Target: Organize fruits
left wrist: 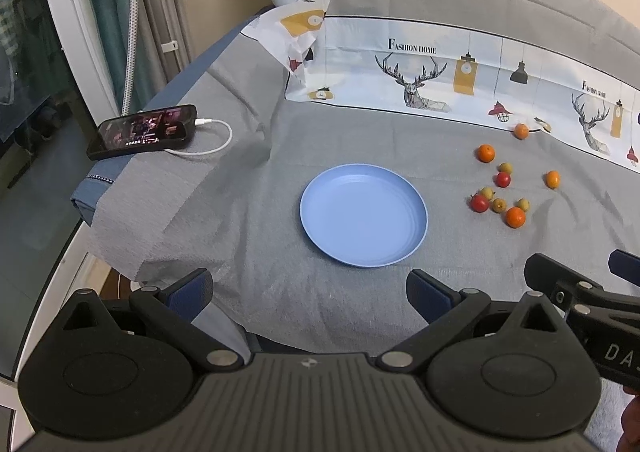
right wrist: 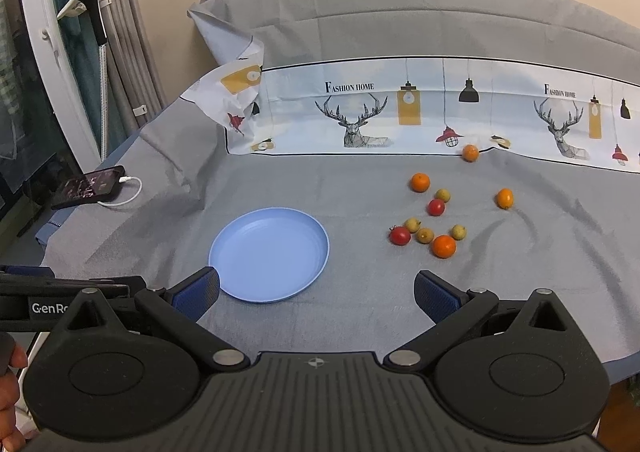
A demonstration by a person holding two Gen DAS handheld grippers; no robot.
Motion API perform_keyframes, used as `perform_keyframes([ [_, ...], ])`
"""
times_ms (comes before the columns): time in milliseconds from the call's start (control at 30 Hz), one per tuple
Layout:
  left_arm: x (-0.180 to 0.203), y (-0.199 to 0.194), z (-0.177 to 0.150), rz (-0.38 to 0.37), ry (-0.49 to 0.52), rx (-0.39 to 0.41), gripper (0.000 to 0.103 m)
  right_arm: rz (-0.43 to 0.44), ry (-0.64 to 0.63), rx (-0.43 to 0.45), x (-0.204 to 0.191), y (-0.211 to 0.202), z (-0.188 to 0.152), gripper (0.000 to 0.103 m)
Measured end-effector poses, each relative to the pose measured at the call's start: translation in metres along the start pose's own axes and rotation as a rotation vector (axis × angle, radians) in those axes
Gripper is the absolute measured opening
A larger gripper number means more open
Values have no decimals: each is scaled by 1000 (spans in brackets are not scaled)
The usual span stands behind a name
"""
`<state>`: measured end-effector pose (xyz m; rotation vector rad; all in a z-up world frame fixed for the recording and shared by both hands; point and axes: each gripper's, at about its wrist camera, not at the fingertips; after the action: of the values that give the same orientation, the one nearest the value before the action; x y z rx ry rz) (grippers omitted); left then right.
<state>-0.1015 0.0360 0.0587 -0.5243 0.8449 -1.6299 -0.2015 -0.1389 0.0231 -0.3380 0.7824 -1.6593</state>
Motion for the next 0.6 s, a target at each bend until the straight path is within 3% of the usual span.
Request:
perform_keyframes([
  [267,12,15,7,1,24,-30,103,-2,26,15,8,13,-4,103],
  [600,48,37,25,-15,76,-74,103,-94,145,111,59,30,-1,103],
])
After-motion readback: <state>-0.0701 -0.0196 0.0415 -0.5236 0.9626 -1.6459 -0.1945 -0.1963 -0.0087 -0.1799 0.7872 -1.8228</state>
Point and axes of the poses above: each gripper's, at about its wrist camera, not at the fingertips, and y roughly the way its jaws point, x to its right, z to its top, and after that the axes turned 3 degrees about y, right-handed
